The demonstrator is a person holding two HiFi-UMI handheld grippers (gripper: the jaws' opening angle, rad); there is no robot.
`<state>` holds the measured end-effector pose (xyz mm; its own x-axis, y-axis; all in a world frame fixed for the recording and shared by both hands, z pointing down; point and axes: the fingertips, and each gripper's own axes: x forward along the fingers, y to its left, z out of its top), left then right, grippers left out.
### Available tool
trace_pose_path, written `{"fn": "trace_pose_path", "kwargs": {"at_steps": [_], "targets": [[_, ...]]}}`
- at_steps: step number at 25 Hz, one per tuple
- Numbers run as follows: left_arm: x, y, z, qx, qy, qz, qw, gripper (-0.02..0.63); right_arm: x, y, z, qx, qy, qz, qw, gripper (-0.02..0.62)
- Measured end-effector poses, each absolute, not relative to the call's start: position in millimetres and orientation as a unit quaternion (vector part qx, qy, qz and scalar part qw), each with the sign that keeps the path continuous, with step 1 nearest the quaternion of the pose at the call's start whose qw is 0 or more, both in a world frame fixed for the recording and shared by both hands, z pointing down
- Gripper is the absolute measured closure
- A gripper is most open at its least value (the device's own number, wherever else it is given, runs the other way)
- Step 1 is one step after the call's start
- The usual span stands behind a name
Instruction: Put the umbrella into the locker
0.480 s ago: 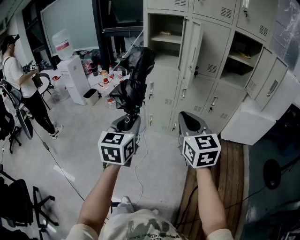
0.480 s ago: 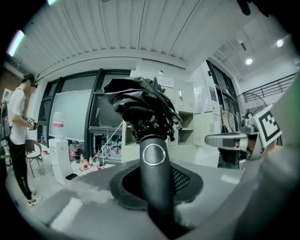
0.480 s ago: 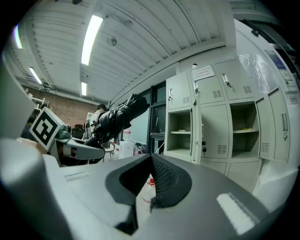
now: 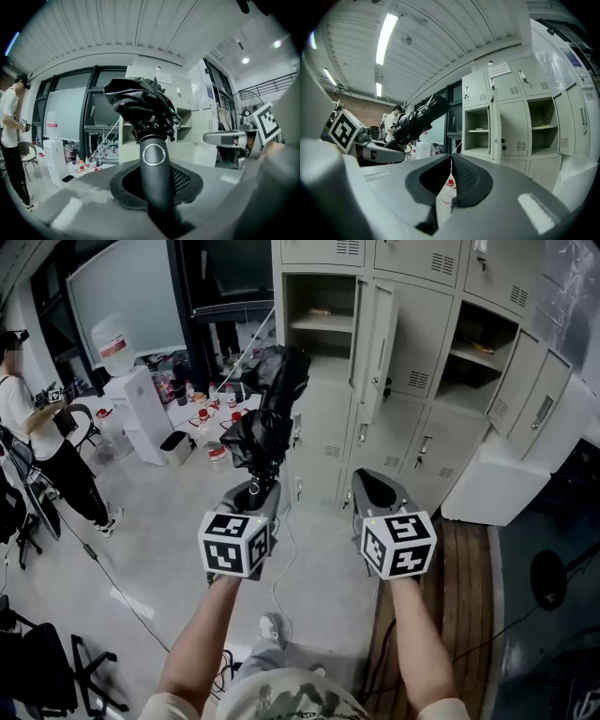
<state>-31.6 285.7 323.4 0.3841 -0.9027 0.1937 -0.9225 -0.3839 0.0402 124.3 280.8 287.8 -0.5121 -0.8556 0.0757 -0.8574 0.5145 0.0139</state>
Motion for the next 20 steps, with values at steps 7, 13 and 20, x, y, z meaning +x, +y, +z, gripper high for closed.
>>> {"fn": "trace_pose_path", "kwargs": {"at_steps": [7,13,20], "targets": [[-41,233,328,0.841,-0.531,0.069,0.072,0.522,109,234,292,0.506,-0.861,0.008,0.048,0.595],[-60,178,328,0.854,-0.511,0.076,0.067,0.522,87,178,287,0.522,-0.851,0.005,0.055,0.594],[-80,116,327,0.871,-0.478,0.086,0.073,0.522,63,125,276,0.550,-0.832,0.004,0.075,0.594]]}}
